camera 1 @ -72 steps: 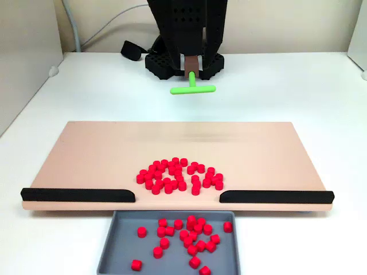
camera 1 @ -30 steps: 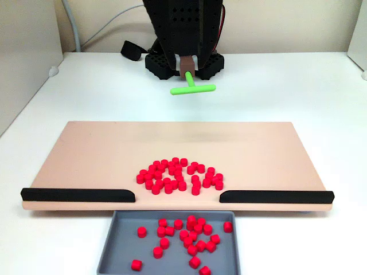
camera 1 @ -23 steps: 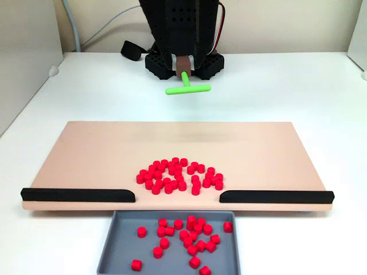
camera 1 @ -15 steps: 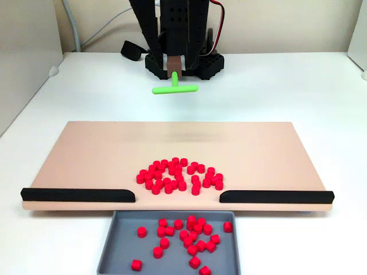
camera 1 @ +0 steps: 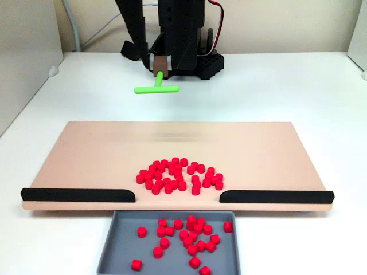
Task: Gather the right side granules
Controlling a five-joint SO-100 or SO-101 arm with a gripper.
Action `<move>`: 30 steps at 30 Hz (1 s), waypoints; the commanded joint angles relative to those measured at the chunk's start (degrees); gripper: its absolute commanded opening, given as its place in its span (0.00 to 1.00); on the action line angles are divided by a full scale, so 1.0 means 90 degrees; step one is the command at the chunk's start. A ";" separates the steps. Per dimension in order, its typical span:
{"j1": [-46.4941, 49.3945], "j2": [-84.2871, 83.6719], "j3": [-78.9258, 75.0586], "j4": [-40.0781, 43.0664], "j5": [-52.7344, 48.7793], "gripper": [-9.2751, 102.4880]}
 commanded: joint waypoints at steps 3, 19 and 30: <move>0.0566 -0.0225 -0.0566 -0.0039 -0.1172 0.08; 0.1709 -0.0918 -0.0586 -0.0205 -0.6943 0.08; 0.1943 -0.1699 -0.0684 -0.0781 -0.9600 0.08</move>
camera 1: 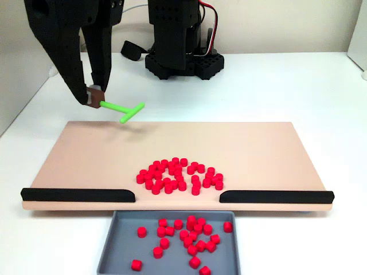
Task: Gather the right side granules
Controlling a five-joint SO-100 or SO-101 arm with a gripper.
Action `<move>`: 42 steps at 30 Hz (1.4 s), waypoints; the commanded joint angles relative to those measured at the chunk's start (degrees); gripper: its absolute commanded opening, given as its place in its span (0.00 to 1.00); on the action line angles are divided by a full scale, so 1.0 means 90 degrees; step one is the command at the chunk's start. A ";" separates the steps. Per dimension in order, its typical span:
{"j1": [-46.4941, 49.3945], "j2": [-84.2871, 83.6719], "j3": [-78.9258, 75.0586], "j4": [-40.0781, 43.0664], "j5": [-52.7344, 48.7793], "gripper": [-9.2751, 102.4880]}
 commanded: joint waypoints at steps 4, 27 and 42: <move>-0.0020 -0.0420 -0.0635 0.0000 -0.1074 0.08; -0.0215 -0.2207 -0.2568 0.0029 -0.1973 0.08; -0.0381 -0.2480 -0.2627 -0.0293 -0.1885 0.08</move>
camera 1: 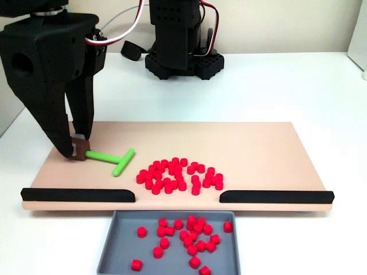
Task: Gather the right side granules
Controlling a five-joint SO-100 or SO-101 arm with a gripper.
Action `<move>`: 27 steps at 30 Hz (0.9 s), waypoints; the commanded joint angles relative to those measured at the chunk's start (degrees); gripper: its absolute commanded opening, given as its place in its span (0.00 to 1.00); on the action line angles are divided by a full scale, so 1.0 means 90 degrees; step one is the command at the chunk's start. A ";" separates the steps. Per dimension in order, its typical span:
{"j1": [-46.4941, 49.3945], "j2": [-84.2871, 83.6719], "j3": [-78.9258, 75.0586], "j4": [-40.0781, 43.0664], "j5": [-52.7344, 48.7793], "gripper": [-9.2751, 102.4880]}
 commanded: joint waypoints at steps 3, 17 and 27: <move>-0.0049 -0.0039 -0.0264 -0.0107 -0.1367 0.08; -0.0156 -0.0352 -0.0479 -0.0107 -0.1230 0.08; -0.0264 -0.0488 -0.0488 -0.0107 -0.1104 0.08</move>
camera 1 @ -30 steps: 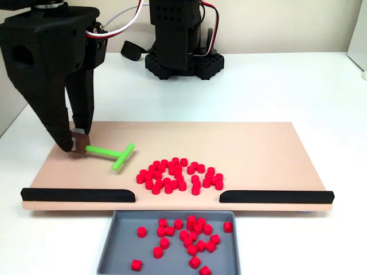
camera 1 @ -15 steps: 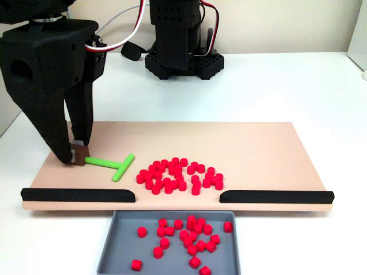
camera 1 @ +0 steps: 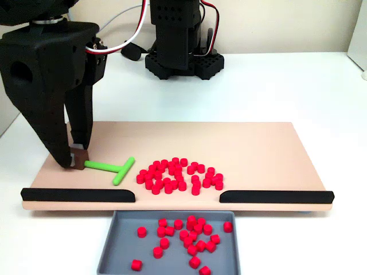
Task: Gather the right side granules
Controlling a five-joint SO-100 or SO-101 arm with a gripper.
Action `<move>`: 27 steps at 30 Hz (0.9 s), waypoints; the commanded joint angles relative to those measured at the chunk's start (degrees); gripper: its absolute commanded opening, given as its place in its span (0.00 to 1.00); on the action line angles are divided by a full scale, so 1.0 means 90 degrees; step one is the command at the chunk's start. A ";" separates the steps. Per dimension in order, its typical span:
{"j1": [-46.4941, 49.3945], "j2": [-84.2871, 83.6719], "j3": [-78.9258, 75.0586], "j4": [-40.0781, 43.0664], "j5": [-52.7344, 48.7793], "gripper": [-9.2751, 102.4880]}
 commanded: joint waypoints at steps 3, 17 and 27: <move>-0.0127 -0.0029 -0.0039 -0.0010 -0.1045 0.08; -0.0352 -0.0010 0.0059 0.0059 -0.0801 0.08; -0.0459 0.0068 0.0195 0.0059 -0.0654 0.08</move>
